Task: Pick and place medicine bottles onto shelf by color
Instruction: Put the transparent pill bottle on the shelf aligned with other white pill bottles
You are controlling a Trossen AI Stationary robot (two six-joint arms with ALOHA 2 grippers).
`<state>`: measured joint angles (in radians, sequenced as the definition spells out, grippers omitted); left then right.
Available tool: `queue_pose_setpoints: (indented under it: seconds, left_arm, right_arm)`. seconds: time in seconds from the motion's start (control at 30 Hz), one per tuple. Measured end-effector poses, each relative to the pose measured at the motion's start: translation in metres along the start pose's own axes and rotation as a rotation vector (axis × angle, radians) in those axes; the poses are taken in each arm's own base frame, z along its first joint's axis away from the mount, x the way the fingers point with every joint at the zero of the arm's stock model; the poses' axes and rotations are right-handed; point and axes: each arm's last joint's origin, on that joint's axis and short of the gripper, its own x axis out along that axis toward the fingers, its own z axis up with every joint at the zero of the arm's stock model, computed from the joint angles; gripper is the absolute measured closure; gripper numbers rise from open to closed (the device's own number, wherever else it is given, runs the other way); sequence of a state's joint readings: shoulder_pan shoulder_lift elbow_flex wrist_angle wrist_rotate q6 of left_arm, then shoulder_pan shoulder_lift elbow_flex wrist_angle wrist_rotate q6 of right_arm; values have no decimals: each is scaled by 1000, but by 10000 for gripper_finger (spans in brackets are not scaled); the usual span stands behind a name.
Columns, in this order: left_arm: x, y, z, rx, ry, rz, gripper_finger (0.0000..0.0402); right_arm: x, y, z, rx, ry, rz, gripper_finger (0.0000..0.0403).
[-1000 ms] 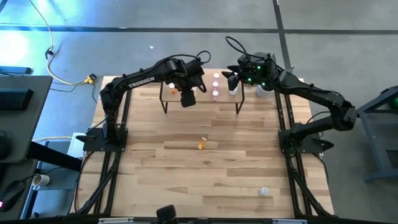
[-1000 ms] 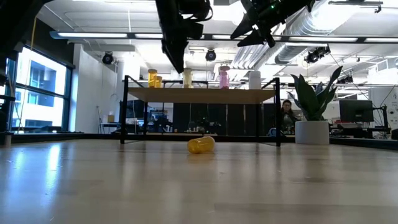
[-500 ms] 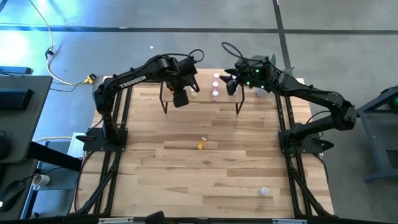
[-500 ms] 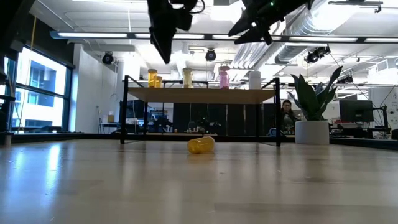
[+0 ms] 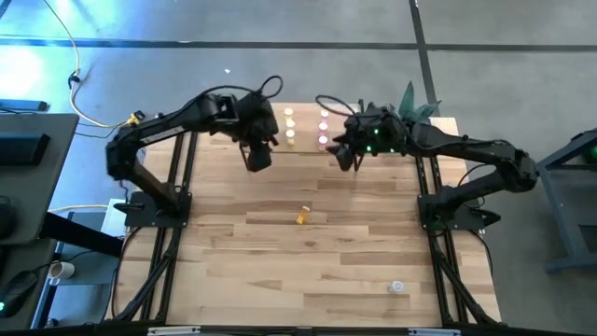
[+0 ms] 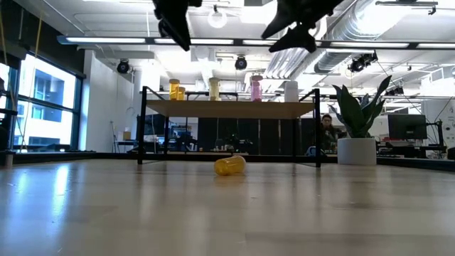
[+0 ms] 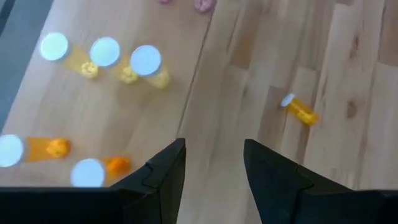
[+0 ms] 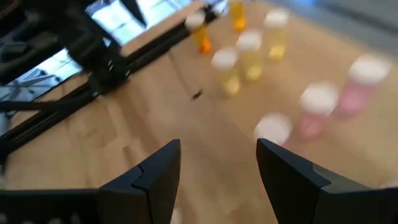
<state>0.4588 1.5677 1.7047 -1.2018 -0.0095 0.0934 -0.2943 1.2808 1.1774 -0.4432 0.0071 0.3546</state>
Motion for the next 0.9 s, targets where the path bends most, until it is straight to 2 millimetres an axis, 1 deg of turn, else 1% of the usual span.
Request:
queue_pose_setpoints:
  seconds: [0.2, 0.33, 0.47, 0.6, 0.73, 0.9]
  left_arm:
    - [3, -13, -24, -27, -96, -35, 249]
    - [9, -24, -39, -28, -149, -83, 249]
    - [17, -36, -52, 5, -236, -109, 249]
    - [30, -48, -63, 39, -319, -139, 249]
    - [39, -58, -71, 65, -372, -199, 249]
    - [47, -69, -77, 102, -388, -236, 249]
  right_arm:
    - [-3, 25, -23, 131, 154, 35, 203]
    - [-7, 42, -41, 217, 265, 31, 203]
    - [-14, 57, -58, 271, 336, -32, 203]
    - [-22, 68, -76, 348, 391, -119, 203]
    - [-29, 81, -99, 400, 465, -153, 203]
    - [-36, 94, -135, 453, 593, -165, 203]
